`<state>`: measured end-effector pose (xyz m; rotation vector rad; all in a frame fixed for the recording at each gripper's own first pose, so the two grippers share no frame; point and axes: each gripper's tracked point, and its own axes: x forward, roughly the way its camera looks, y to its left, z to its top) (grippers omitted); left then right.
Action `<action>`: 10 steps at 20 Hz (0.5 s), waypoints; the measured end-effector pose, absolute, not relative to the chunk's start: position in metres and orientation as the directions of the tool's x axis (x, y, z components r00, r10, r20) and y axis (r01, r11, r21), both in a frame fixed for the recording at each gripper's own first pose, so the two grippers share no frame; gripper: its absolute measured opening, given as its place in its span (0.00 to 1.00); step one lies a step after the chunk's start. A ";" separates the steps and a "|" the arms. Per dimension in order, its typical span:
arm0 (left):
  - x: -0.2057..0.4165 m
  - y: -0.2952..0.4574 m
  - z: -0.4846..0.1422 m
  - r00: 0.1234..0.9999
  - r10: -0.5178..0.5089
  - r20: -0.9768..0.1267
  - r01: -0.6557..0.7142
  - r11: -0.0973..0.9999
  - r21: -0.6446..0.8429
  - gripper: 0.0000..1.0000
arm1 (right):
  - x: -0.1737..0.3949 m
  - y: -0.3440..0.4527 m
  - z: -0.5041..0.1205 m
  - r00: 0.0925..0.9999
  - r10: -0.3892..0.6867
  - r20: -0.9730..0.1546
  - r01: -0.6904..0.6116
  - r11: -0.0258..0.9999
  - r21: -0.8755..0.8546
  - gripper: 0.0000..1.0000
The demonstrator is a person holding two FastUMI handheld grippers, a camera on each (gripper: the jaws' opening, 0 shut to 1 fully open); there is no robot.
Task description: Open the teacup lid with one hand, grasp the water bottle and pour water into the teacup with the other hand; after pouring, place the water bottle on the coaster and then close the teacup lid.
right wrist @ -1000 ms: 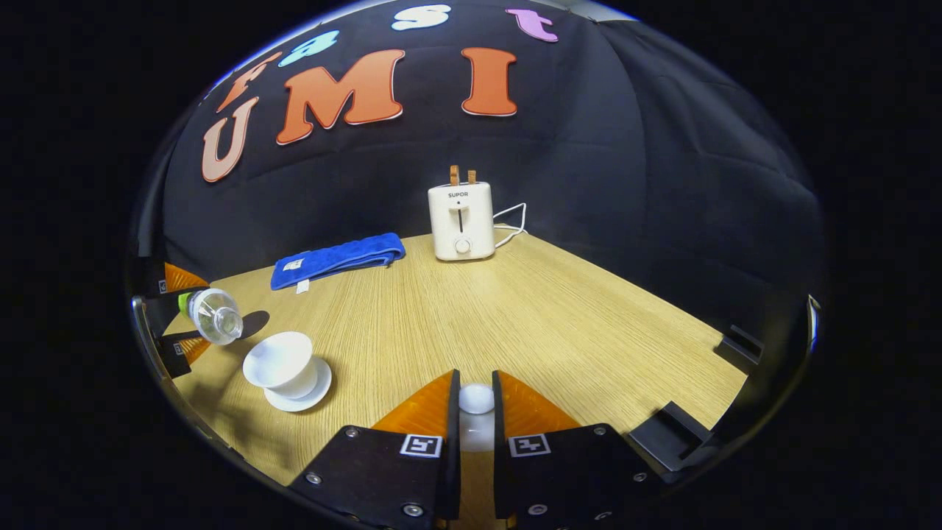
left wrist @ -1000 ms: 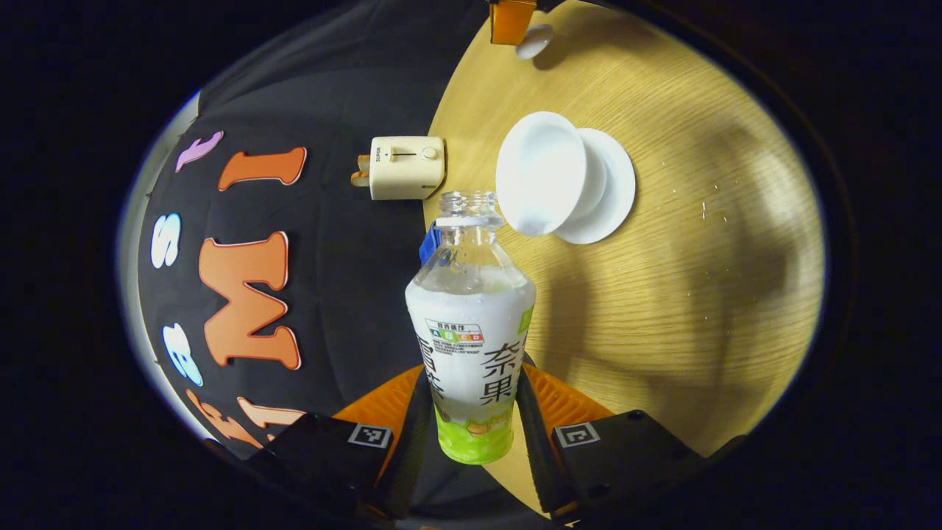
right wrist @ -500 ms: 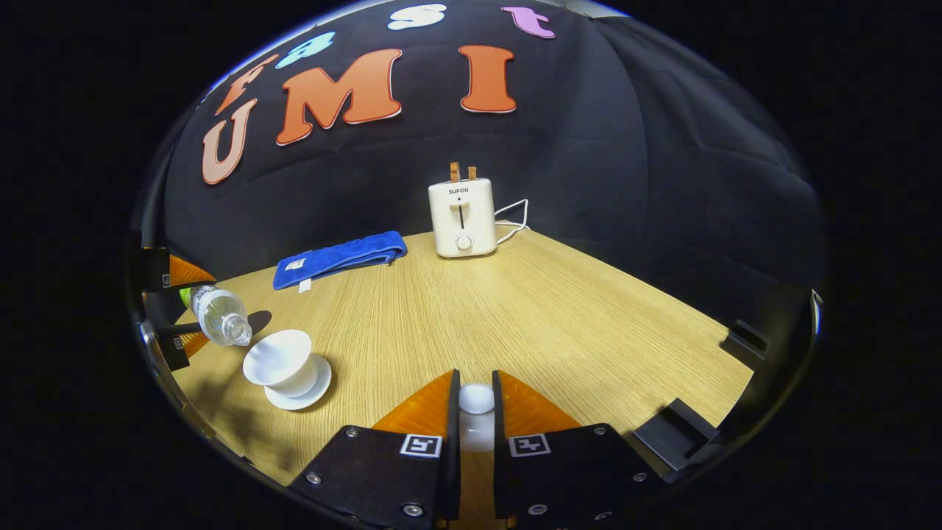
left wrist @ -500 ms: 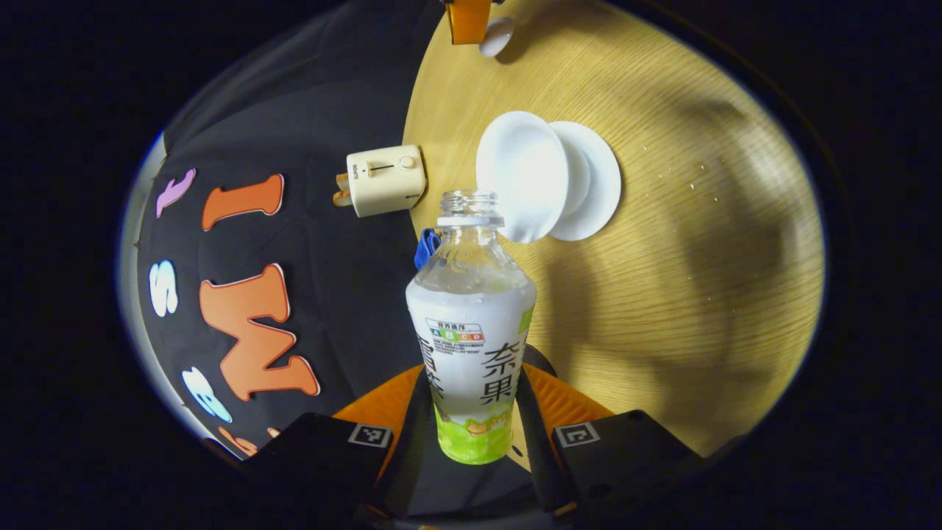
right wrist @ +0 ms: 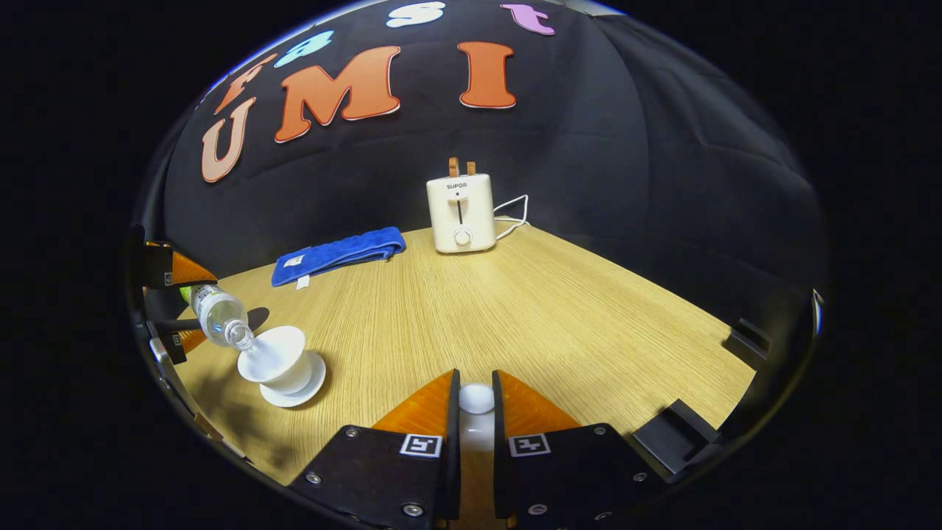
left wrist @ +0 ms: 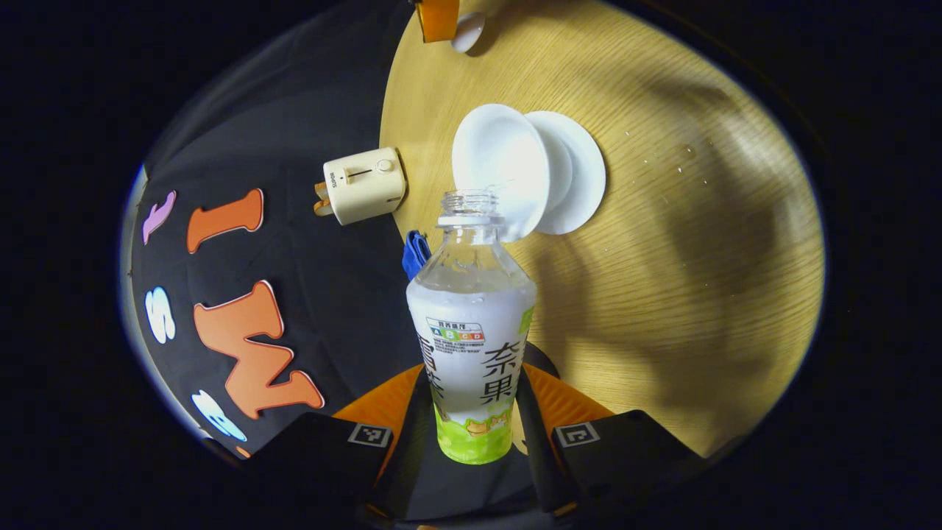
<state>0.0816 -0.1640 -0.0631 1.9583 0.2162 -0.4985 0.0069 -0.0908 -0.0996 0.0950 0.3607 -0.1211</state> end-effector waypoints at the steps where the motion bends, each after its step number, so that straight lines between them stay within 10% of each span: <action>1: 0.081 -0.164 -0.062 0.896 -0.070 -0.439 0.369 -0.432 0.823 0.66 | 0.008 -0.091 -0.100 0.928 -0.101 -0.359 0.135 0.988 0.072 0.18; 10: 0.085 -0.172 -0.052 0.899 -0.072 -0.433 0.345 -0.492 0.799 0.64 | 0.011 -0.091 -0.100 0.927 -0.096 -0.362 0.131 0.989 0.074 0.19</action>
